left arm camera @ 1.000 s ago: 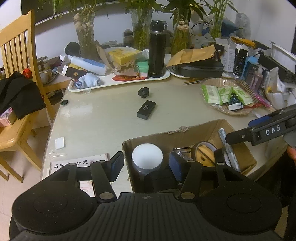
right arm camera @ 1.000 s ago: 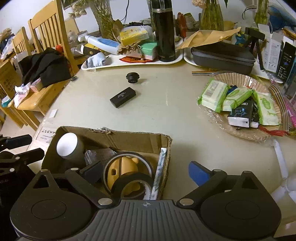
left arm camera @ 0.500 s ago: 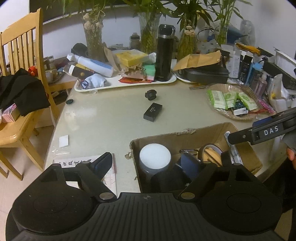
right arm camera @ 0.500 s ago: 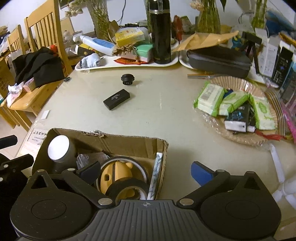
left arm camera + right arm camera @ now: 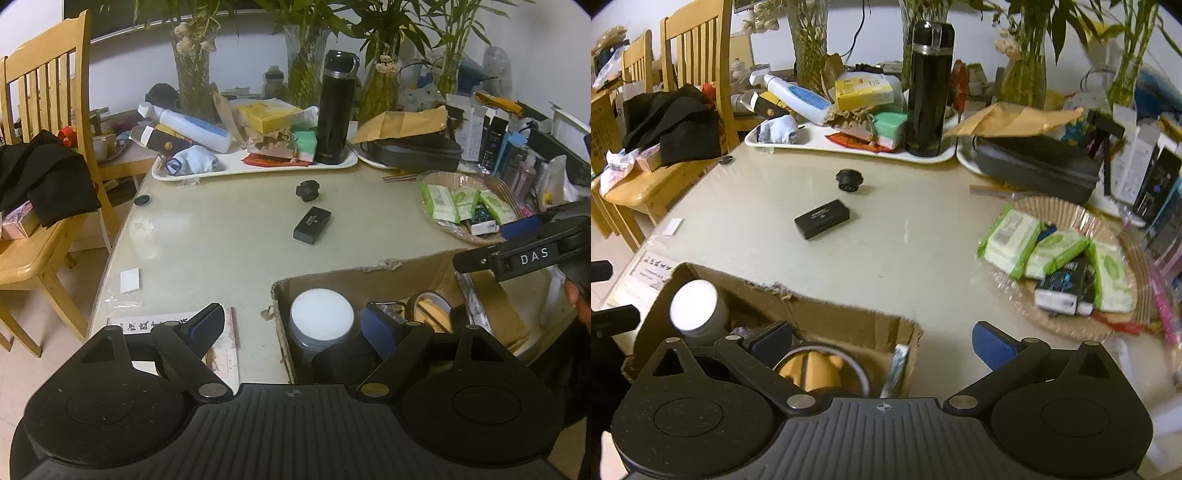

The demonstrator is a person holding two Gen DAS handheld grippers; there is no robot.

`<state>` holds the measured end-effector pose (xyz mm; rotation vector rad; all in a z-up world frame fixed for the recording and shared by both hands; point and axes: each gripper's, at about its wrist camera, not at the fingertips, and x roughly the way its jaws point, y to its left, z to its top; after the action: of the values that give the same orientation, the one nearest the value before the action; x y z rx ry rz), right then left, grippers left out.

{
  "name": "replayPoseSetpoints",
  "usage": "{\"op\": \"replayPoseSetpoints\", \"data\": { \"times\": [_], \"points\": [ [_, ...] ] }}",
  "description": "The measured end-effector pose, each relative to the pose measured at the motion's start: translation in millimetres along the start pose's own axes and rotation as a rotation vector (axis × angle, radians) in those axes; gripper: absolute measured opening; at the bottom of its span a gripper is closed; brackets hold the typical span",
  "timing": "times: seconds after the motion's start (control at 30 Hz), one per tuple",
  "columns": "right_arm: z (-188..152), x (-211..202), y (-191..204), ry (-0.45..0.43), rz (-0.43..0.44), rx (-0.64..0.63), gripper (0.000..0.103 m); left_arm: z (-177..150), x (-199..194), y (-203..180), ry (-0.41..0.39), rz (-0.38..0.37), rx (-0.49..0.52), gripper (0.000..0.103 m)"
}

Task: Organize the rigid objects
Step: 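Open both grippers to release the pen and case in the box, then move the right gripper to the black card reader and grasp it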

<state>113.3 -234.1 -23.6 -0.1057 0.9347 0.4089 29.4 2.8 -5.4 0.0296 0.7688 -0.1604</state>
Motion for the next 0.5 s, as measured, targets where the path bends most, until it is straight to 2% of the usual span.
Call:
{"op": "replayPoseSetpoints", "data": {
  "times": [0.33,0.5],
  "points": [
    [17,18,7,0.016,0.067,-0.071,0.103,6,4,4,-0.009,-0.004,0.004,0.082],
    [27,31,10,0.016,0.066,-0.081,0.103,8,8,5,0.003,-0.014,0.013,0.082]
  ]
}}
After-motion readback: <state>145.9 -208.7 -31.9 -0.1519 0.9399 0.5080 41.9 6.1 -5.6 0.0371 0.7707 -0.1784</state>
